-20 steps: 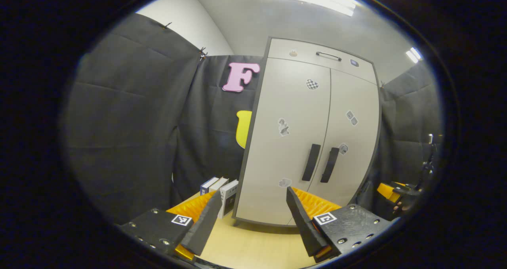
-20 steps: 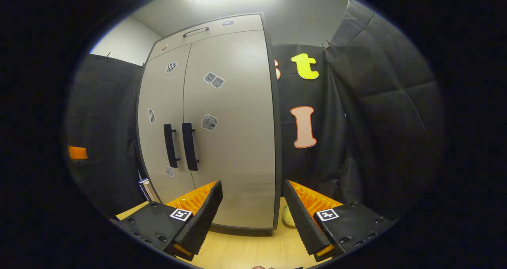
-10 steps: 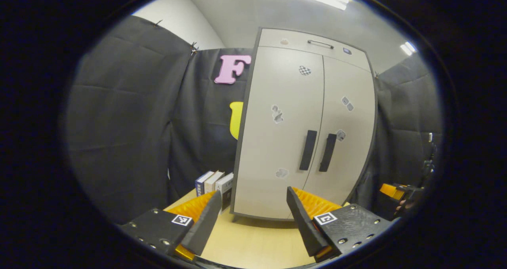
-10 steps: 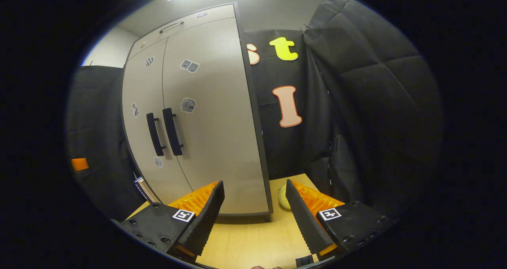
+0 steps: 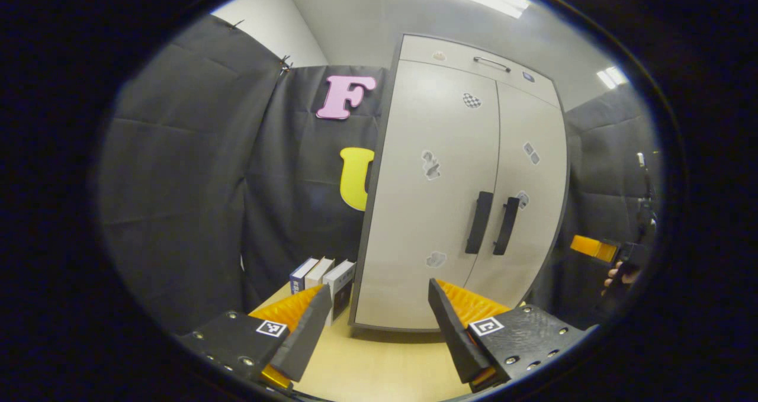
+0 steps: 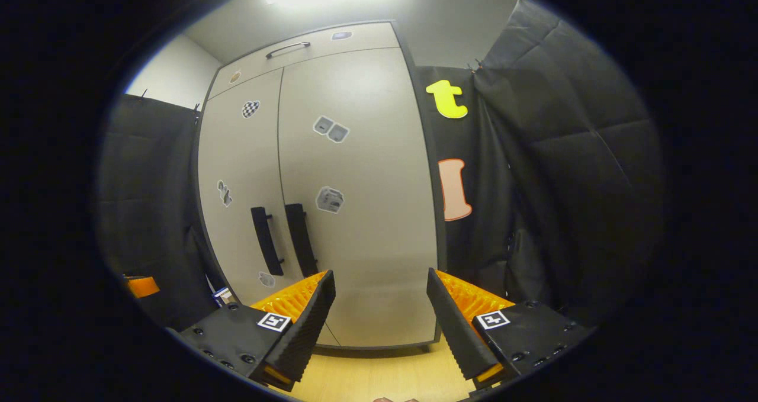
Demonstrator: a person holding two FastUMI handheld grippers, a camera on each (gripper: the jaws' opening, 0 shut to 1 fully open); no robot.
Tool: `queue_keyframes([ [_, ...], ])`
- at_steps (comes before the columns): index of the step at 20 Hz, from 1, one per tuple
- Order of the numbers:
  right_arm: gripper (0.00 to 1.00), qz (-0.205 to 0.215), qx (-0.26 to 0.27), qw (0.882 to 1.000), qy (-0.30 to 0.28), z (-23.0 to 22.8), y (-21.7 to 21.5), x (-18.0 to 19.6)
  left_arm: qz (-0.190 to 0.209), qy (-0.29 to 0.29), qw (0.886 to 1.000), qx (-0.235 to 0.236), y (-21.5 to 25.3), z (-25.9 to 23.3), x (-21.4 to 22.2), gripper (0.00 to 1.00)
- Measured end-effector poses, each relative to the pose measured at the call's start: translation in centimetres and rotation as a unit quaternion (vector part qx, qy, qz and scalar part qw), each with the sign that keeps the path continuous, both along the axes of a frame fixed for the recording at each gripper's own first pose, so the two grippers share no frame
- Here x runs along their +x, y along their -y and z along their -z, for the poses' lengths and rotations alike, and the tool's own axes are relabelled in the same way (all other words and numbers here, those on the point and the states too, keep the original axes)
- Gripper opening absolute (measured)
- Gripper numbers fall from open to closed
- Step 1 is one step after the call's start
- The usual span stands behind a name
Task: Open the right door of the double-door shoe cabinet with the right hand, and open the left door with the left hand.
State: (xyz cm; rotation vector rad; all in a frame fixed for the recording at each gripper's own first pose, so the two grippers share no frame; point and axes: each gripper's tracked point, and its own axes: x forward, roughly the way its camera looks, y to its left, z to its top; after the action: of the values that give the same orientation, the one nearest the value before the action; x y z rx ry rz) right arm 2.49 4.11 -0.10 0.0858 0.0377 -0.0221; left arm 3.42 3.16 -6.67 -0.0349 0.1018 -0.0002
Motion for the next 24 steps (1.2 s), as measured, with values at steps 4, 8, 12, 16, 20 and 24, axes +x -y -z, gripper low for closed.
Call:
queue_keyframes([
  [4,0.98,-0.016,-0.001,0.999,0.031,-2.7,-4.1,2.9,0.01,-0.012,1.0,-0.004,-2.3,1.9,0.3,0.95],
  [8,0.98,-0.016,-0.023,0.998,0.049,-4.2,-6.9,5.6,0.013,-0.011,1.0,0.002,-4.9,2.9,0.2,0.94],
  [12,0.98,-0.008,-0.029,0.998,0.061,-4.6,-8.8,8.3,0.004,0.0,1.0,0.0,-7.6,3.9,0.2,0.94],
  [16,0.98,0.004,-0.042,0.998,0.048,-3.0,-9.3,11.0,-0.006,-0.022,1.0,-0.011,-9.0,5.7,0.3,0.95],
  [20,0.98,0.007,-0.047,0.998,0.029,-1.3,-9.9,13.0,0.005,-0.029,0.999,0.021,-10.2,5.6,0.2,0.94],
  [24,0.97,0.019,-0.041,0.999,0.011,-0.2,-9.9,14.1,0.004,-0.005,1.0,-0.011,-11.5,4.0,0.2,0.96],
])
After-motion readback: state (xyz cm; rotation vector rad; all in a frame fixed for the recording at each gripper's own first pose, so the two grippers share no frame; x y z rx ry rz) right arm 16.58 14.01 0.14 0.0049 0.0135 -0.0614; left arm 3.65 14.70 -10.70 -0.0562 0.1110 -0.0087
